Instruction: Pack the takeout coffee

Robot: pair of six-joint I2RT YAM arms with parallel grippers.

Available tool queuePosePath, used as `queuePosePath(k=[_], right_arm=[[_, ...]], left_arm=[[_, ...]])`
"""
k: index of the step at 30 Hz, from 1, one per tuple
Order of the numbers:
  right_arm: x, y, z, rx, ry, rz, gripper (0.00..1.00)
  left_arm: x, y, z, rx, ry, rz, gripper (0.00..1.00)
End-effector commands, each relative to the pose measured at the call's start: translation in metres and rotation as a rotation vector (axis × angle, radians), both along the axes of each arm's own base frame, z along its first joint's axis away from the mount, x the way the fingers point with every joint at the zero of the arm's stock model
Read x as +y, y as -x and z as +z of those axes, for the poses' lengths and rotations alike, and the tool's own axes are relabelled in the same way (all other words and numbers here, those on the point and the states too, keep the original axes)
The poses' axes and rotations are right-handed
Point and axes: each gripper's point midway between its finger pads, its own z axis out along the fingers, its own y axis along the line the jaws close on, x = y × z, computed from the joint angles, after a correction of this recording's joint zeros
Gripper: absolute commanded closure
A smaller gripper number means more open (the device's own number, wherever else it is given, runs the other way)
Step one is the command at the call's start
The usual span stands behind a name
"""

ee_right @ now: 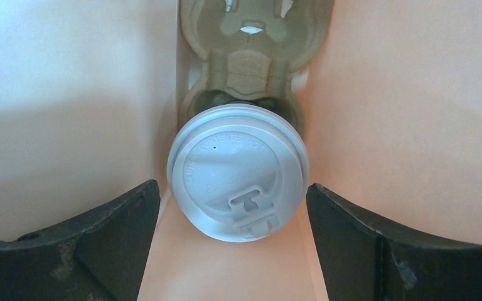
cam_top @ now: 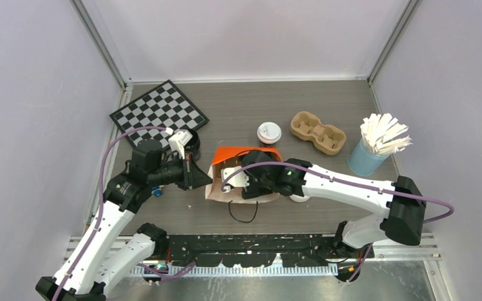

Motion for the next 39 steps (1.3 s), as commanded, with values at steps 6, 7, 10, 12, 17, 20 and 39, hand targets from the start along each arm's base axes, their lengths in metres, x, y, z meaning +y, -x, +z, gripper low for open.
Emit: queuePosePath(k=[6,7,10,12,17,20,39], right_arm=[[0.006,0.005,0.041,-0.015,-0.12,0.002,0.16],[0.006,0.005,0.041,-0.013,-0.119,0.002,0.17],[0.007,0.005,0.042,-0.013,-0.125,0.002,0.23],[0.008,0.004,0.042,-0.018,-0.127,0.003,0.3],[0.008,0.003,0.031,-0.012,-0.101,0.001,0.62],[0.009,0.003,0.025,-0.004,-0.096,-0.004,0.65],[0.013,-0.031,0.003,-0.141,-0.131,-0.094,0.66]], left_arm=[[-0.002,-0.004,0.006,-0.035,0.018,-0.003,1.0],[-0.003,-0.004,0.007,-0.035,0.019,-0.005,1.0],[-0.003,-0.004,0.007,-0.036,0.018,-0.006,1.0],[-0.003,-0.004,0.007,-0.036,0.019,-0.007,1.0],[-0.004,-0.003,0.009,-0.036,0.029,-0.014,1.0],[-0.004,-0.001,0.01,-0.035,0.034,-0.02,1.0],[-0.007,0.004,0.014,-0.037,0.065,-0.042,1.0]])
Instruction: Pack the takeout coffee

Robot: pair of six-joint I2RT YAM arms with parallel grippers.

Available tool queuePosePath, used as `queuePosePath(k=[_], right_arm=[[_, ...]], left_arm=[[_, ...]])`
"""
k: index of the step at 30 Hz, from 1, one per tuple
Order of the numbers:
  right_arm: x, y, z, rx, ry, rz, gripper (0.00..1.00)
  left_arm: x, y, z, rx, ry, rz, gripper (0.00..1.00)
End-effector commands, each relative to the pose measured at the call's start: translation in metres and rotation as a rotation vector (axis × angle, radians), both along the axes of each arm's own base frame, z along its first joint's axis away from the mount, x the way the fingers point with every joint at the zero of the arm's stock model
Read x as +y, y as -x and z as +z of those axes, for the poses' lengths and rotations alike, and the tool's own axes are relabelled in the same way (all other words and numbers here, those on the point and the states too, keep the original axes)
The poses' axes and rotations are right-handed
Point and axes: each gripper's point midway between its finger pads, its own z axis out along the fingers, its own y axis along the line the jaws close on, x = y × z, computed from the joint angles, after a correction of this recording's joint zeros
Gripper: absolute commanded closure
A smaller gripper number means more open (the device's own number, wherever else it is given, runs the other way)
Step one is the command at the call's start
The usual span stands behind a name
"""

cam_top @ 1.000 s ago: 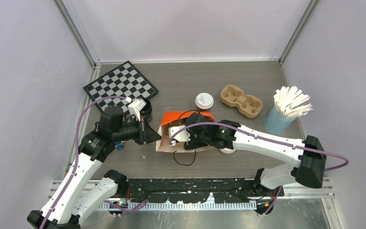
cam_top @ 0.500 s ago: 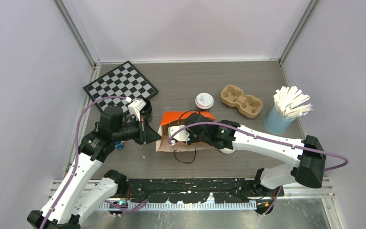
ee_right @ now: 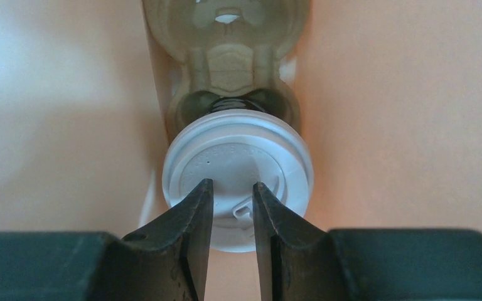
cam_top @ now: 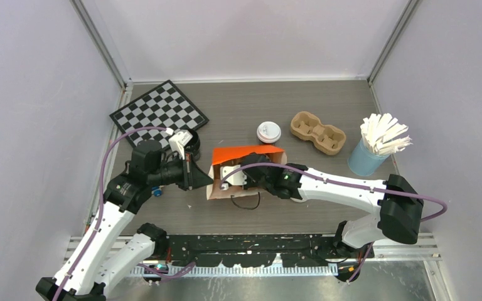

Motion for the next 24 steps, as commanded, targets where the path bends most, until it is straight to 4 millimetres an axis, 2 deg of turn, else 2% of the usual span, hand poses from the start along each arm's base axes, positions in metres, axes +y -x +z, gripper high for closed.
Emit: queuePosePath(k=[1,6,18,24], right_arm=[[0.005,-0.019,0.014,-0.088,-0.07,-0.056,0.66],[0.0,-0.027,0.012,-0.107,-0.083,-0.1,0.66],[0.005,-0.032,0.01,-0.094,-0.099,-0.109,0.67],[-0.002,-0.036,0.008,-0.101,-0.1,-0.143,0.67]], left_arm=[[-0.005,0.002,0.012,-0.033,0.044,-0.026,1.0],[-0.005,0.002,0.011,-0.032,0.046,-0.027,1.0],[-0.006,0.001,0.012,-0.032,0.049,-0.031,1.0],[-0.006,0.001,0.012,-0.034,0.05,-0.031,1.0]])
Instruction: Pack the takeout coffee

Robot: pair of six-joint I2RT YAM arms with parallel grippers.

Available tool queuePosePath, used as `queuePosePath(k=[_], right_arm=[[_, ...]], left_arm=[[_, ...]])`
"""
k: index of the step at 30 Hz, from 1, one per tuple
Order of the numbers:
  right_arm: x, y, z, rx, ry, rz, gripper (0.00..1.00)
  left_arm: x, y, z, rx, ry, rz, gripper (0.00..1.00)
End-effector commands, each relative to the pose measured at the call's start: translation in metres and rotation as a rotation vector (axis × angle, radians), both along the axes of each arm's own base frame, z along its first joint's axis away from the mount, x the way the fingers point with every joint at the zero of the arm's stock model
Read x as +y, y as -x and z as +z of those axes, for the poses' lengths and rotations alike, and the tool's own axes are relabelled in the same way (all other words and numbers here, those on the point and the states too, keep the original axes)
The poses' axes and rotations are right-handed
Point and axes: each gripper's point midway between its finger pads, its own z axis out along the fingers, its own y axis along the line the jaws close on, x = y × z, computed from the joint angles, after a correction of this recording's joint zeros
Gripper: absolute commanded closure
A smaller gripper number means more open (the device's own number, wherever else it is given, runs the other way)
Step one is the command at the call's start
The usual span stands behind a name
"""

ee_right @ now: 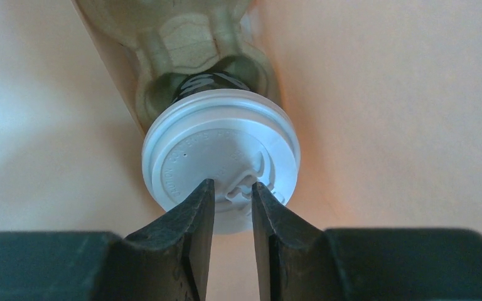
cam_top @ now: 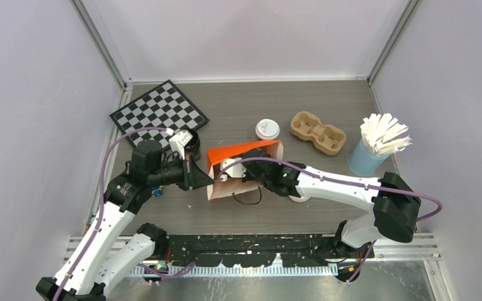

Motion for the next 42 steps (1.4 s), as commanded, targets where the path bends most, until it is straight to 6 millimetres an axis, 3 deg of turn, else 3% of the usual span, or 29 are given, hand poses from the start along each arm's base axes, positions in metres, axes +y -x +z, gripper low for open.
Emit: queuePosePath(k=[1,8,14,27,37,42], right_arm=[[-0.003,-0.011,0.007,-0.03,-0.043,-0.06,0.67],[-0.004,-0.014,0.007,-0.038,-0.039,-0.078,0.67],[-0.001,-0.013,0.018,-0.031,-0.059,-0.062,0.66],[-0.014,0.024,0.058,0.064,-0.163,0.004,0.63],[0.004,0.046,0.103,0.131,-0.302,0.077,0.61],[0.021,0.07,0.125,0.191,-0.323,0.154,0.58]], left_arm=[[-0.005,0.001,0.013,-0.047,0.041,-0.032,1.0],[-0.005,0.001,0.014,-0.051,0.042,-0.034,1.0],[-0.004,0.0,0.013,-0.051,0.037,-0.027,1.0],[0.001,-0.005,0.012,-0.041,0.008,0.022,1.0],[0.001,-0.007,0.016,-0.016,0.007,0.039,1.0],[0.003,-0.005,0.02,0.016,0.0,0.055,1.0]])
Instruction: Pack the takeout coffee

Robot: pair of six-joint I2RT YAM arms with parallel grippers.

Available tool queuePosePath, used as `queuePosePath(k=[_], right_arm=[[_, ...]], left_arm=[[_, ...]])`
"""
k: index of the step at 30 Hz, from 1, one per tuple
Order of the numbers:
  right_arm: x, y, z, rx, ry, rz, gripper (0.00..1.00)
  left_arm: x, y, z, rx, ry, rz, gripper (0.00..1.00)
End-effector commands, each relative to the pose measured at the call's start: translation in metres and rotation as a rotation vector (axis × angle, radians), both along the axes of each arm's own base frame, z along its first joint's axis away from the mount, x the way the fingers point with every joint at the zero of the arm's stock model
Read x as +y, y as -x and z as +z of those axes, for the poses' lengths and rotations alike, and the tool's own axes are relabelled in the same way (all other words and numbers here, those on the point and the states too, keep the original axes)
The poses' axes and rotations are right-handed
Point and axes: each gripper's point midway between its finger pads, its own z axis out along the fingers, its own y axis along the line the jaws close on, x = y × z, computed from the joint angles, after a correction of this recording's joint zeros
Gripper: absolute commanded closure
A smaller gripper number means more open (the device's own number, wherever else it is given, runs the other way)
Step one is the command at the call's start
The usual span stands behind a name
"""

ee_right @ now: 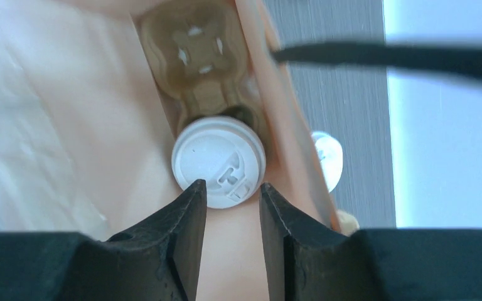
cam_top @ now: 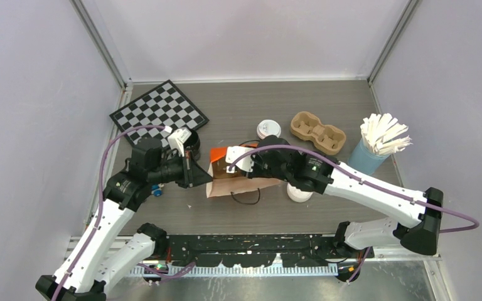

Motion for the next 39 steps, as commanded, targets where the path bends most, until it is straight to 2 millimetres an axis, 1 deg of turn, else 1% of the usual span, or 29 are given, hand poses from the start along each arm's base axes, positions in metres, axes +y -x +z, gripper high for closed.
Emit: queuePosePath(k=[1,5,8,10,14,18,23,27,30,35,37,39], right_arm=[[0.021,0.029,0.042,0.051,-0.11,0.093,0.57],[0.029,0.048,0.059,0.119,-0.138,0.147,0.55],[0.036,0.062,0.078,0.18,-0.202,0.168,0.55],[0.04,0.068,0.095,0.202,-0.273,0.166,0.55],[0.047,0.071,0.142,0.204,-0.427,0.152,0.52],[0.051,0.064,0.161,0.181,-0.464,0.123,0.52],[0.042,0.04,0.201,0.106,-0.6,-0.033,0.49],[0.03,0.015,0.218,0.034,-0.678,-0.188,0.48],[0.019,-0.006,0.221,0.026,-0.729,-0.321,0.47],[-0.002,-0.027,0.224,0.019,-0.77,-0.471,0.47],[-0.013,-0.039,0.224,0.026,-0.797,-0.542,0.47],[-0.031,-0.056,0.225,0.038,-0.831,-0.636,0.48]], left_arm=[[0.001,0.0,0.018,0.007,0.013,0.025,1.0],[-0.001,-0.001,0.026,0.042,0.021,0.03,1.0],[-0.002,-0.003,0.028,0.087,0.009,0.039,1.0],[-0.002,-0.004,0.031,0.115,0.003,0.049,1.0],[-0.002,-0.004,0.035,0.168,-0.007,0.075,1.0],[0.006,-0.005,0.03,0.213,-0.057,0.126,1.0],[0.011,-0.002,0.028,0.292,-0.117,0.137,1.0],[0.014,-0.004,0.022,0.334,-0.158,0.152,1.0],[0.013,-0.006,0.024,0.353,-0.169,0.161,1.0],[0.018,-0.009,0.028,0.387,-0.223,0.174,1.0],[0.021,-0.01,0.031,0.393,-0.247,0.192,1.0],[0.023,-0.013,0.034,0.39,-0.26,0.202,1.0]])
